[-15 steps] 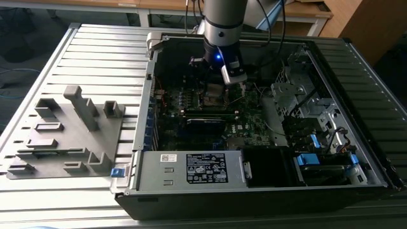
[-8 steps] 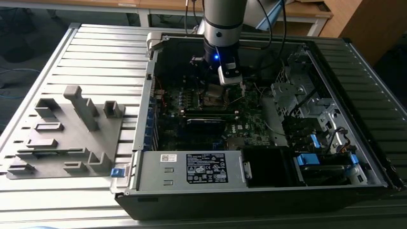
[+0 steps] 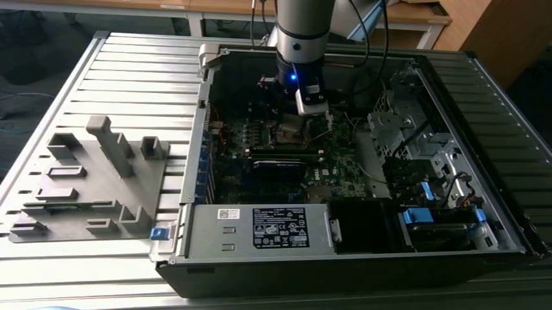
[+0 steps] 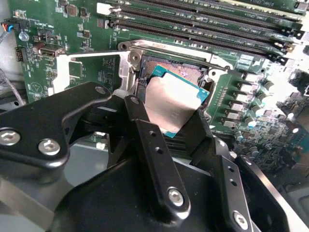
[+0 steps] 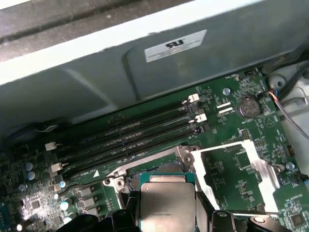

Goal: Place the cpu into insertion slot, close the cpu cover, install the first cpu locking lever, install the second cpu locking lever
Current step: 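Place the cpu into insertion slot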

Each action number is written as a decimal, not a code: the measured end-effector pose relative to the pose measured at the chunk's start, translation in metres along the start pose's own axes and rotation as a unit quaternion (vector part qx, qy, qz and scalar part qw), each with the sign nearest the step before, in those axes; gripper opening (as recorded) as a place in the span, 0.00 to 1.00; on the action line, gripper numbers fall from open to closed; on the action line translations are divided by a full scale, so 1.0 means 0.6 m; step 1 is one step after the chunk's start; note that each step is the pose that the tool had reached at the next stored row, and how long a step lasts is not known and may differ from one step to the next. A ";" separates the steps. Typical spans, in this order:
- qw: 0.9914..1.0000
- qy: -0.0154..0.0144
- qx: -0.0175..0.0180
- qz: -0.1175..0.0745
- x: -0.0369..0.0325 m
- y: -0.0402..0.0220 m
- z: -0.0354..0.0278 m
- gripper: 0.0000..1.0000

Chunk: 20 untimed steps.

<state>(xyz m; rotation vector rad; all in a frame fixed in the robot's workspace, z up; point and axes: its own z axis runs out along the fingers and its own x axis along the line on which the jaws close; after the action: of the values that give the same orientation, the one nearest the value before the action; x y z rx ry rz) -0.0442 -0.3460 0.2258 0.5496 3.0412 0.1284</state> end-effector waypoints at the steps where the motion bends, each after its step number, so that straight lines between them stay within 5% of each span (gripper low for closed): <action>1: 1.000 -0.001 0.000 0.008 0.000 0.000 0.000 0.54; 6: 0.999 -0.005 0.002 0.053 0.000 0.000 0.001 0.54; 11: 0.995 -0.009 0.003 0.098 0.000 0.000 0.003 0.54; 15: 0.991 -0.012 0.004 0.134 0.000 0.000 0.004 0.54; 20: 0.984 -0.016 0.006 0.179 0.000 0.000 0.004 0.54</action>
<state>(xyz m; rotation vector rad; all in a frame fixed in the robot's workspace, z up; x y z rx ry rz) -0.0442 -0.3460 0.2231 1.0816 2.8806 0.1123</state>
